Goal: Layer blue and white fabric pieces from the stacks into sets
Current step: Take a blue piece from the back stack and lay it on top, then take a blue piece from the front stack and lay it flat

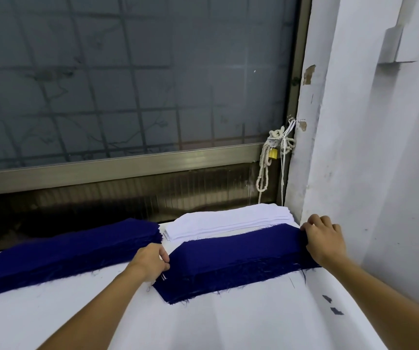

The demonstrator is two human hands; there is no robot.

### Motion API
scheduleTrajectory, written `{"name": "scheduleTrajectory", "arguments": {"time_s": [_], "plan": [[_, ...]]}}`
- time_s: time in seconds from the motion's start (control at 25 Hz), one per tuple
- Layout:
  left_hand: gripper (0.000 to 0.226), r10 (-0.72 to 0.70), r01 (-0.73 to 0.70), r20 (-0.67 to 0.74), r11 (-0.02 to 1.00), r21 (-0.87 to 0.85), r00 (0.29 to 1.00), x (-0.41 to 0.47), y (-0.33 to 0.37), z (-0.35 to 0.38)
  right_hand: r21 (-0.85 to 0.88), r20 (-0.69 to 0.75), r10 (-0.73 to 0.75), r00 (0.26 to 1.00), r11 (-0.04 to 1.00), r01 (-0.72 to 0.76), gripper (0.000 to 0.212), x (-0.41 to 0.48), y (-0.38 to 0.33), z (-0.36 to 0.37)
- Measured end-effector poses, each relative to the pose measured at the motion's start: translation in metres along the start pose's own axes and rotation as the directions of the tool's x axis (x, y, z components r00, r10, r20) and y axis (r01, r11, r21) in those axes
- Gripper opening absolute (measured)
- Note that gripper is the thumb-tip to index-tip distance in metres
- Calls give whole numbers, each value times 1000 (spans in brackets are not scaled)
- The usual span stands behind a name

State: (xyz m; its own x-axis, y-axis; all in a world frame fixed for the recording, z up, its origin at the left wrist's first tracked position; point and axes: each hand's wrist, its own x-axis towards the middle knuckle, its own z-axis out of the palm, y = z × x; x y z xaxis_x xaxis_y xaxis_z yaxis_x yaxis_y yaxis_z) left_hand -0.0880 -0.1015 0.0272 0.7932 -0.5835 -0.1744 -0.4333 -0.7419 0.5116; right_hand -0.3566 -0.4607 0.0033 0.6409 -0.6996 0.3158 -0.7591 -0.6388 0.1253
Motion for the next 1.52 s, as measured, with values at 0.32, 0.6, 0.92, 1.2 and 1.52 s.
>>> {"name": "scheduleTrajectory", "arguments": {"time_s": [0.32,0.6,0.92,1.2,1.52], "plan": [[14,23,18,-220,983,184,975,5,-48,-60,454,-133,-136,982,872,182,25,14,-135,-38],[5,-26,68,-362,992,102,932,20,-131,-106,687,-60,-251,966,692,222,20,27,-286,-48],[13,-15,58,-374,993,104,927,53,-186,-114,713,-107,-426,899,597,367,19,42,-391,-42],[10,101,-14,-277,954,299,956,64,-194,-114,619,-163,-527,834,604,502,28,47,-436,-41],[13,308,-256,-144,920,297,940,61,-209,-117,640,32,-656,754,593,489,73,50,-466,-46]]}}
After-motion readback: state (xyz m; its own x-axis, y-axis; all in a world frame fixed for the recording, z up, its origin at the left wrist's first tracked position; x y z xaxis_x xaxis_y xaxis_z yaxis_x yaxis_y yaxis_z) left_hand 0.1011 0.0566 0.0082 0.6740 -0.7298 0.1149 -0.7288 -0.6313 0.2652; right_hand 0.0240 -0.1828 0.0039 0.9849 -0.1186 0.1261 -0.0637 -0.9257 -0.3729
